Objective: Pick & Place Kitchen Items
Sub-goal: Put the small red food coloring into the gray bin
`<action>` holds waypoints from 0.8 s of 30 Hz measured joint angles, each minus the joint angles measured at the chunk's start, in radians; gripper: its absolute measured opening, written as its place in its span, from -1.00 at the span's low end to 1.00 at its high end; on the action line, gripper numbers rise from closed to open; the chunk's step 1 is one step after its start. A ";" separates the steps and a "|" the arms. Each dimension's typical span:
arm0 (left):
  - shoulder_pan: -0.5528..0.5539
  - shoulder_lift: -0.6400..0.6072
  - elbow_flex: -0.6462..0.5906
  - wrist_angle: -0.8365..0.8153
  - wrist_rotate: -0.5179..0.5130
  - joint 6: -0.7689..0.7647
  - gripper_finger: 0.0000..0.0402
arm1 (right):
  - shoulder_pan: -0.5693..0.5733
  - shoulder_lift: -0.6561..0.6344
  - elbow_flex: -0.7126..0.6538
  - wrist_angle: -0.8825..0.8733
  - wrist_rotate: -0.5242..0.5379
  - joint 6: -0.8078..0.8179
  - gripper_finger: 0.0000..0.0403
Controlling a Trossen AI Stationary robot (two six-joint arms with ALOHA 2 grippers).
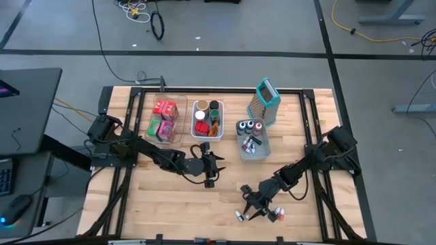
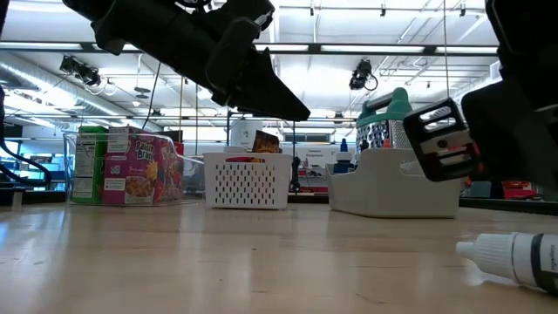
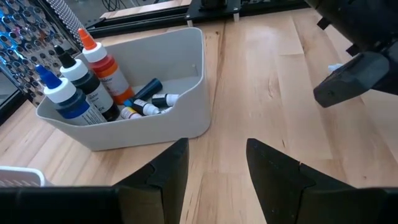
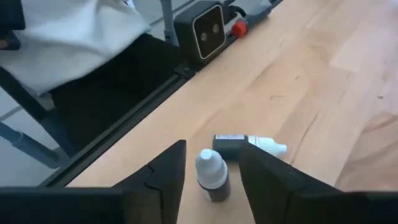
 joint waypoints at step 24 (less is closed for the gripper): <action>0.000 0.000 0.000 0.000 0.001 -0.002 -0.15 | -0.004 -0.001 0.001 0.029 -0.001 -0.074 -0.94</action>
